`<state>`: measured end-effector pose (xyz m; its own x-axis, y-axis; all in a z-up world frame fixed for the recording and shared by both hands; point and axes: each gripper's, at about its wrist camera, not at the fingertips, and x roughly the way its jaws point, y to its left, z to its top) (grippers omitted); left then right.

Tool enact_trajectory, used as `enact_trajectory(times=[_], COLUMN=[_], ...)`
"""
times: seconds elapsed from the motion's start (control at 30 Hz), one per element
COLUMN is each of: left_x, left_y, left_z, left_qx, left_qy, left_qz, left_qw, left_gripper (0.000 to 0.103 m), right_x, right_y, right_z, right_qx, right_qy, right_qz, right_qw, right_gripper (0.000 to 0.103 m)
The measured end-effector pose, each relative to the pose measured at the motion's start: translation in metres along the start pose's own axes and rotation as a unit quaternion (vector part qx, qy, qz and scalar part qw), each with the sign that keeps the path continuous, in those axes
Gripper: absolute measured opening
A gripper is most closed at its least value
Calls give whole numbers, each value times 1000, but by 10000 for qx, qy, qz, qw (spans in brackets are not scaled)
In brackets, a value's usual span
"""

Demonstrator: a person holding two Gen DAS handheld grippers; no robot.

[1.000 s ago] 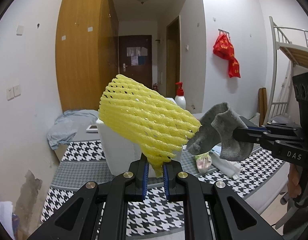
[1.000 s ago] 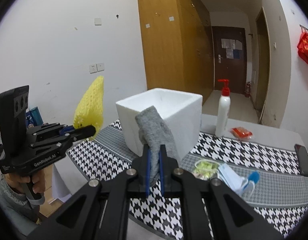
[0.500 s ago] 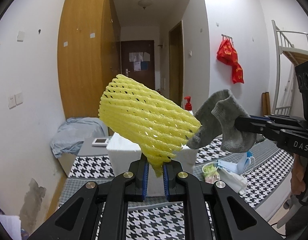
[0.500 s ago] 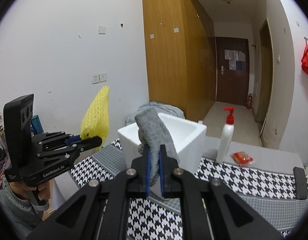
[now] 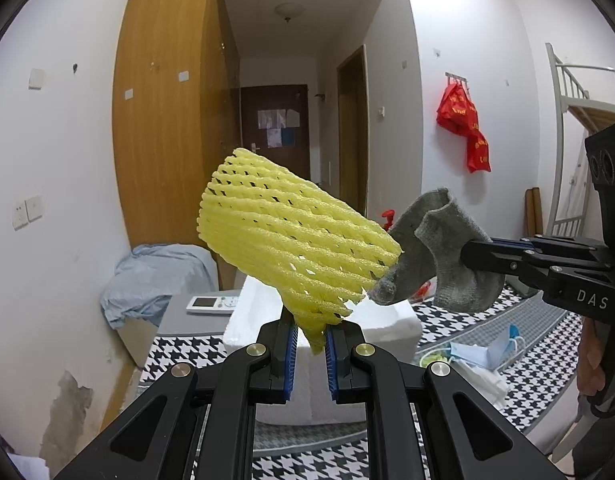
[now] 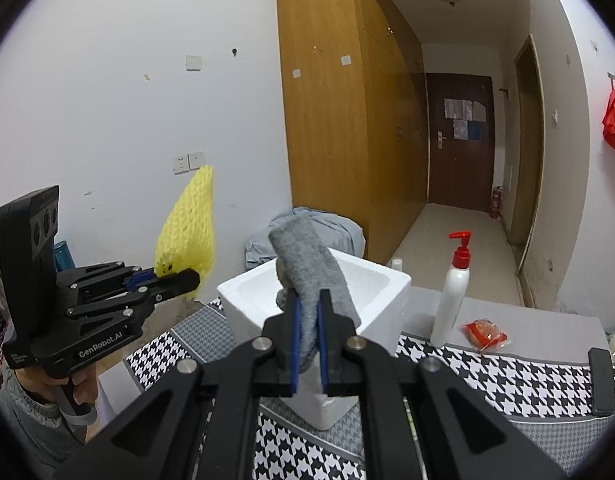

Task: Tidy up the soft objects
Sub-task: 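Lower the grey sock into the white foam box and open the right gripper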

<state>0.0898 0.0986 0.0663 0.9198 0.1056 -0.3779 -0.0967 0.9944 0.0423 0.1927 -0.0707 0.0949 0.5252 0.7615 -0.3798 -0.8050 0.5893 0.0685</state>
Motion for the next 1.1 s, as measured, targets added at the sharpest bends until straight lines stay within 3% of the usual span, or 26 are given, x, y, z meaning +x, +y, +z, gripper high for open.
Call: enact_trajectory(times=[0.4, 0.93, 1.0, 1.03, 1.07, 1.1], left_x=[22, 36, 37, 37, 38, 38], left_y=[13, 21, 21, 22, 22, 21], left_z=[8, 3, 3, 3, 3, 4], left_qx=[-50, -226, -234, -243, -246, -246], left_qy=[23, 219, 232, 240, 249, 255], left_qz=[74, 253, 264, 266, 265, 278], left_qw=[10000, 9992, 9991, 9991, 9990, 9990], left_gripper=[13, 13, 13, 13, 13, 13], right_x=[30, 87, 88, 88, 87, 84], right_y=[-5, -5, -7, -7, -8, -9], right_z=[15, 13, 11, 10, 10, 10], right_qx=[-39, 10, 36, 47, 63, 105], right_qy=[152, 684, 702, 683, 665, 581], right_qz=[4, 204, 232, 217, 200, 168], right_qw=[9999, 9974, 9973, 9974, 9976, 9981], right_gripper=[10, 11, 19, 33, 54, 64])
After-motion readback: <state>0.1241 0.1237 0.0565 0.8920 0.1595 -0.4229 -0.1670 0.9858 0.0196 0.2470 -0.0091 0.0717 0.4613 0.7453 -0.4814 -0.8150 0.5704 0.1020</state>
